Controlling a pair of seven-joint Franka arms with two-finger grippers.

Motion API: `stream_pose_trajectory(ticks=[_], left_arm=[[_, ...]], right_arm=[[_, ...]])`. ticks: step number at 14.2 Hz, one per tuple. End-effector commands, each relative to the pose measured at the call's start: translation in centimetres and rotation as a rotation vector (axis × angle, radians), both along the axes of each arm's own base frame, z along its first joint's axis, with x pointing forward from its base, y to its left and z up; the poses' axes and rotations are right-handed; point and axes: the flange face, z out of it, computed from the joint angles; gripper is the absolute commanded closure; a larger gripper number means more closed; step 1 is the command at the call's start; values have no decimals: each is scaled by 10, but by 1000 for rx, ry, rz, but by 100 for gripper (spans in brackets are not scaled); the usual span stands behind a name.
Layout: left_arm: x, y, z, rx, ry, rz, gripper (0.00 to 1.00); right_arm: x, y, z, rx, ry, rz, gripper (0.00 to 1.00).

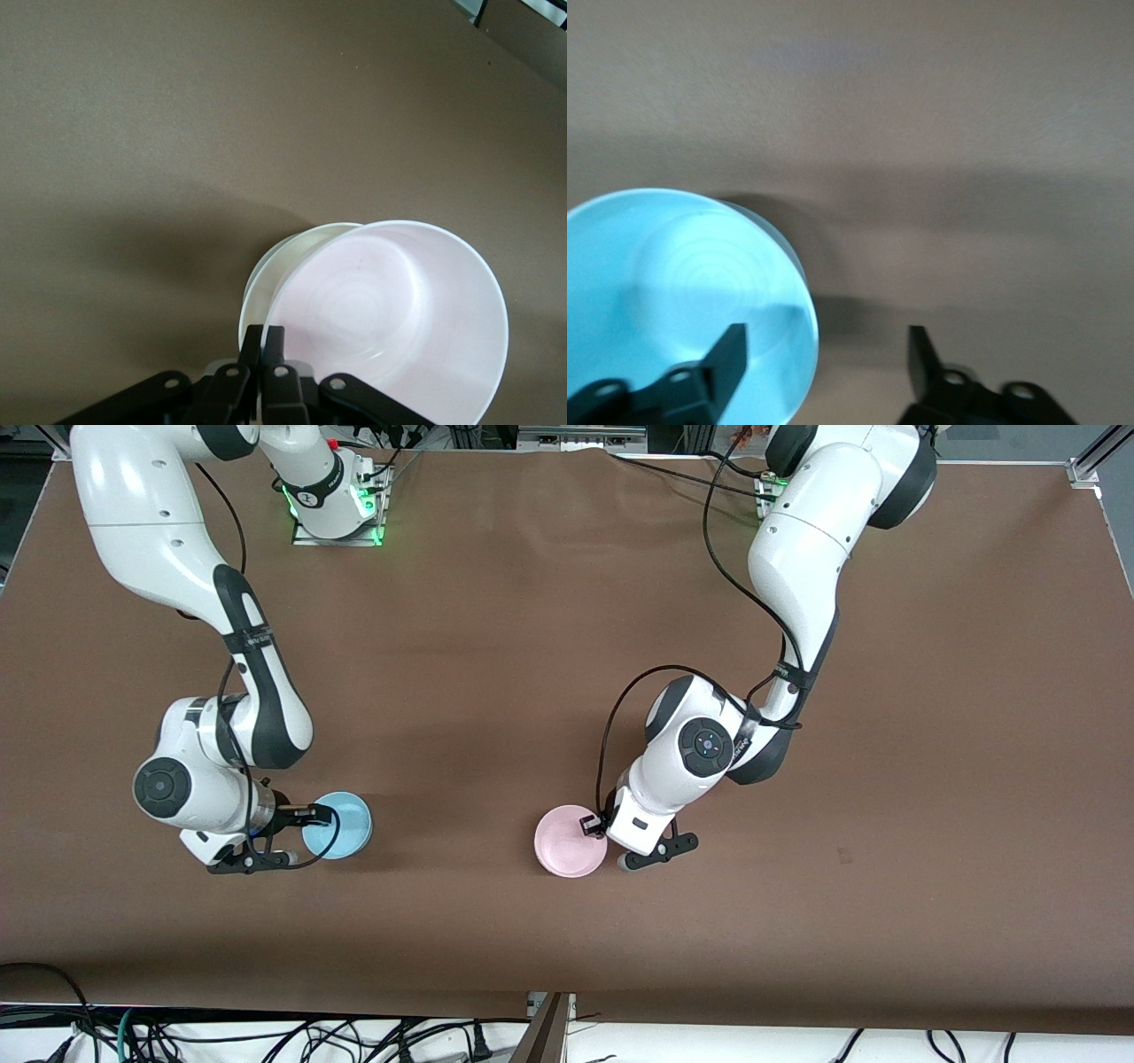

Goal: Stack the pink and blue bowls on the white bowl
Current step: 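Lower the pink bowl into the white bowl while the right gripper grasps the blue bowl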

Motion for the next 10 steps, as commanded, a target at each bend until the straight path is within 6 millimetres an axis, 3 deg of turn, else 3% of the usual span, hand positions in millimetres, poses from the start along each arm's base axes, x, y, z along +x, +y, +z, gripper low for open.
stream_pose_trajectory(ticks=[1, 3, 5, 7, 9, 10], left_arm=[[3, -3, -1, 40, -20, -3, 100], [2, -3, -3, 44, -15, -4, 100], [1, -3, -7, 46, -11, -5, 100], [1, -3, -12, 46, 2, 18, 100], [-2, -7, -14, 45, 9, 32, 100], [-2, -7, -15, 45, 13, 41, 93]], right_arm=[[4, 8, -1, 26, 1, 4, 78], [7, 10, 5, 51, 1, -23, 100], [9, 15, 17, 89, 34, -47, 100], [17, 26, 45, 114, 71, -102, 100], [18, 55, 70, 107, 94, -160, 100], [15, 69, 81, 102, 110, -202, 100]])
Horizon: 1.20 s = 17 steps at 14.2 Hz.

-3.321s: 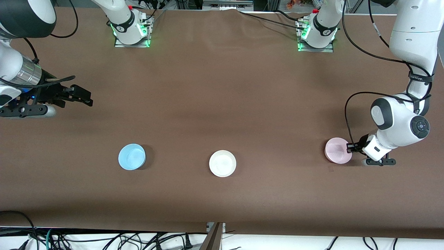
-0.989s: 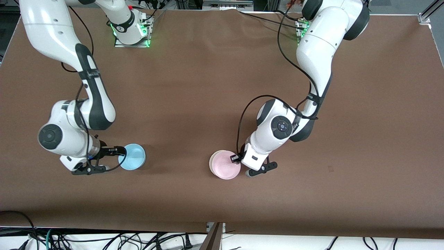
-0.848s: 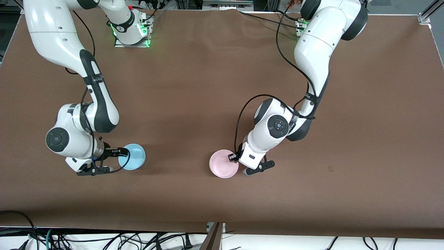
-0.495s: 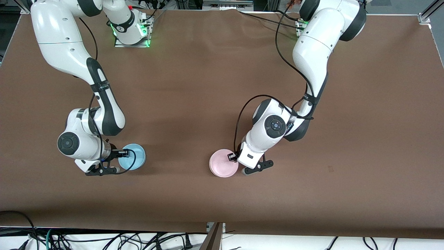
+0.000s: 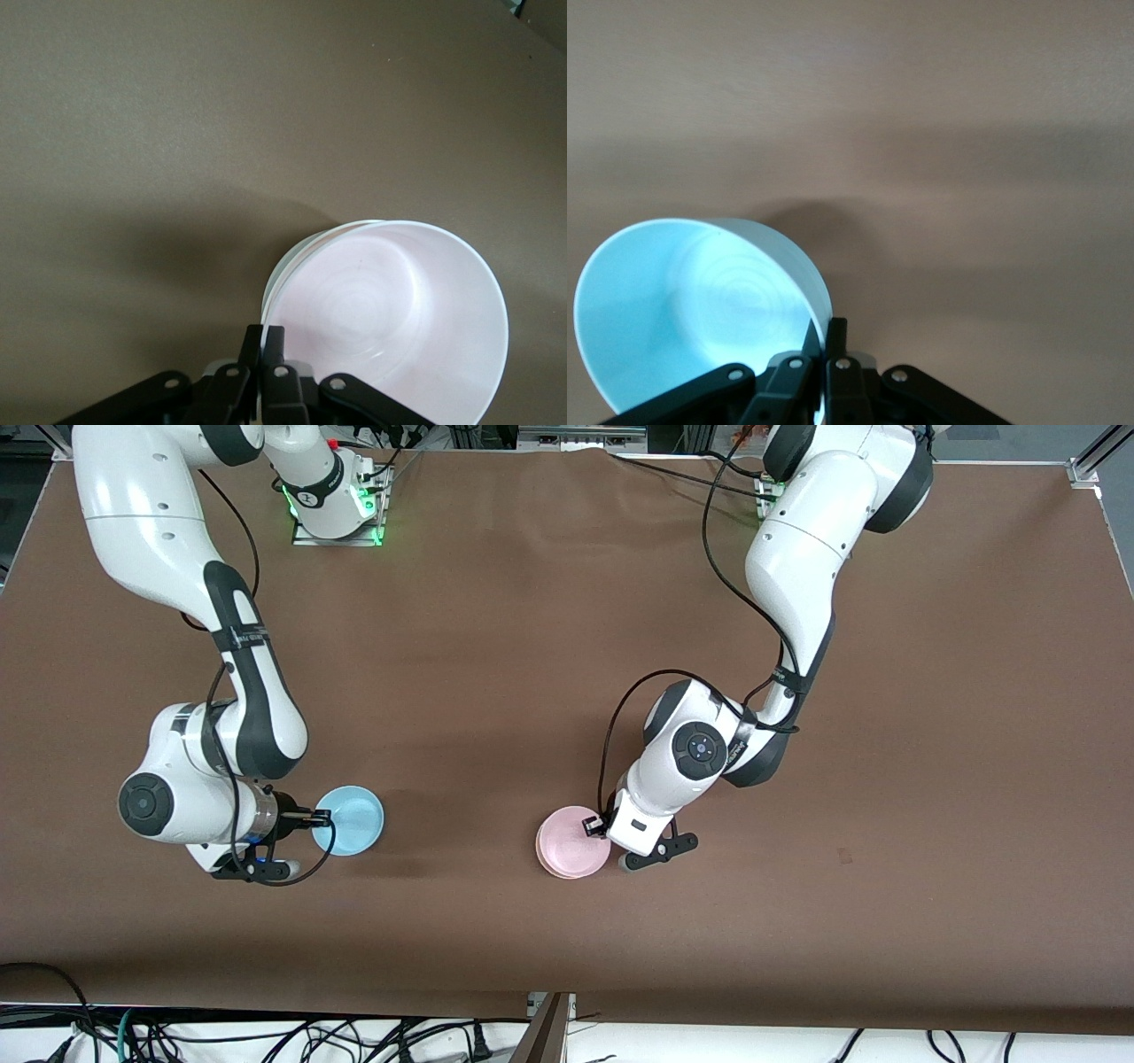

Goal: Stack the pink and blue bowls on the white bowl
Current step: 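Lower the pink bowl into the white bowl while the right gripper grasps the blue bowl, then lift the blue bowl with the right gripper while the left gripper withdraws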

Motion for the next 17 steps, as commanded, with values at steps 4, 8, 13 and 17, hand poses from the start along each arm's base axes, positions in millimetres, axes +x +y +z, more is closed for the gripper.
stream_pose_trajectory(ticks=[4, 8, 13, 17], left_arm=[[4, 2, 30, 29, 42, 46, 29], [23, 71, 87, 77, 119, 74, 0], [23, 233, 165, 225, 189, -240, 0], [1, 360, 222, 272, 208, -389, 0]], right_arm=[[-7, 96, 62, 49, 55, -214, 100], [-12, 132, 78, 84, 62, -280, 100], [-22, 194, 80, 103, 21, -390, 100], [-36, 250, 63, 125, -16, -455, 100]])
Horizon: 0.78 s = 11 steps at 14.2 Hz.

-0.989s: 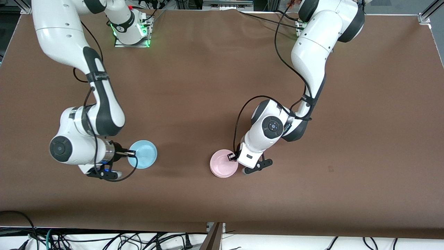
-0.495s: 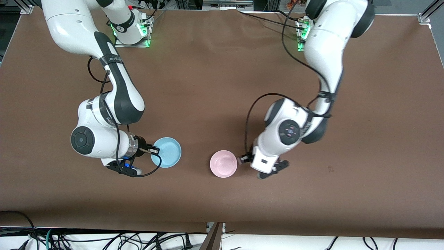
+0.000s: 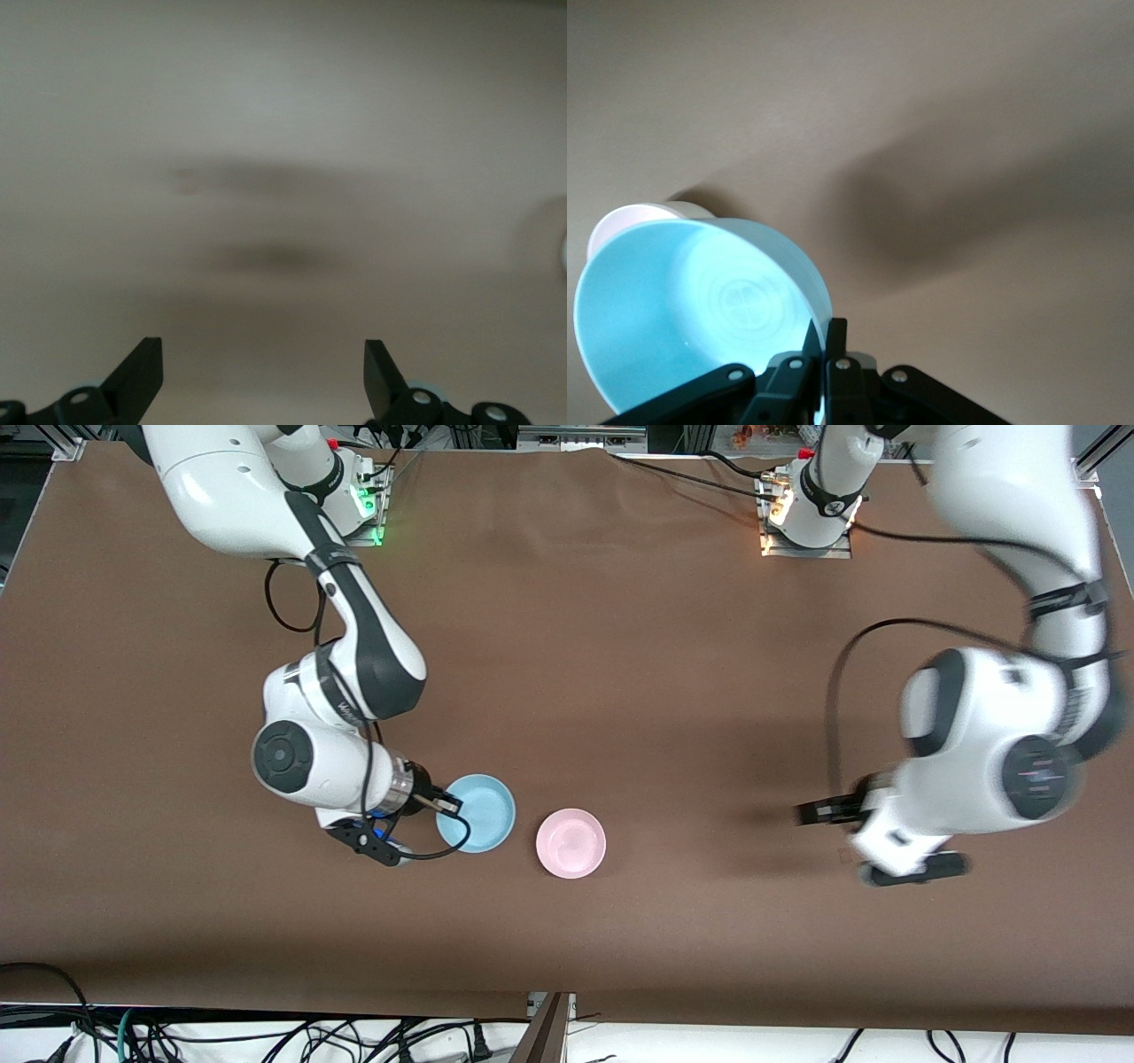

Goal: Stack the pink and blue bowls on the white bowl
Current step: 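Lift the blue bowl with the right gripper while the left gripper withdraws, then place the blue bowl into the pink bowl with the right gripper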

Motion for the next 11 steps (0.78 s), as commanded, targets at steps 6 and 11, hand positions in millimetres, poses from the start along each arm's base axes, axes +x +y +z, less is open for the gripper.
stream_pose_trajectory(ticks=[6, 11], left_arm=[[-91, 105, 112, 25, 61, -54, 0], [-108, 107, 139, 51, 75, -59, 0]], right_arm=[[-24, 100, -59, 65, -103, -122, 100], [-24, 120, -72, 99, -166, -117, 100]])
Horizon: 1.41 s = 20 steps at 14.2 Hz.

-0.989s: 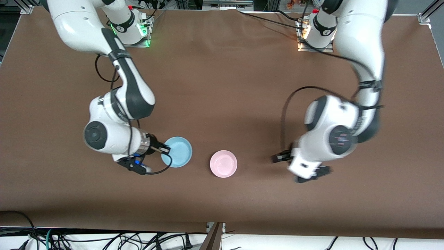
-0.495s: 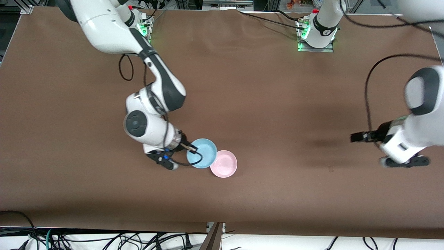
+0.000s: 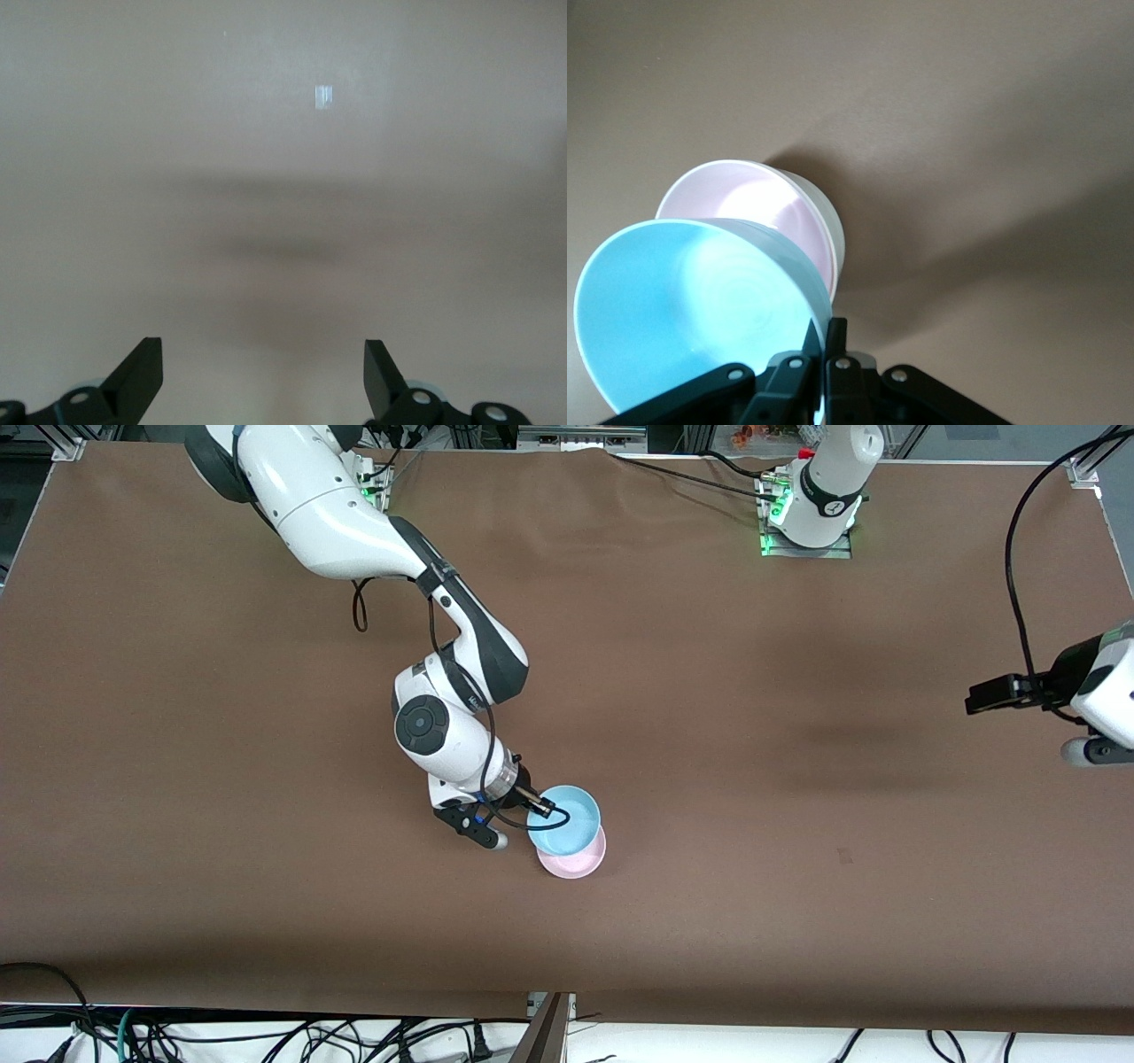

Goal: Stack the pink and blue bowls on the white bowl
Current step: 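Place the blue bowl into the pink bowl with the right gripper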

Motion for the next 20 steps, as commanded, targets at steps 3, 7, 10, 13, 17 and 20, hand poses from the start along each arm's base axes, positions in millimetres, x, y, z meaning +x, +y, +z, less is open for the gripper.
stream_pose_trajectory(ticks=[3, 7, 10, 13, 17, 20], left_arm=[[-2, -12, -6, 11, 29, -39, 0], [-1, -2, -8, 7, 33, -29, 0], [-1, -1, -8, 8, 31, -26, 0], [-1, -3, -6, 10, 28, -27, 0], [-1, -2, -7, 3, 31, -25, 0], [-1, -3, -6, 3, 29, -27, 0]], right_arm=[[20, 9, 1, 0, -81, 14, 100], [27, 6, -2, -21, -120, 63, 100], [30, 3, -10, -19, -138, 82, 100], [28, 6, -13, -15, -135, 82, 100], [27, 7, -15, -12, -128, 83, 100], [26, 6, -18, -19, -105, 85, 100]])
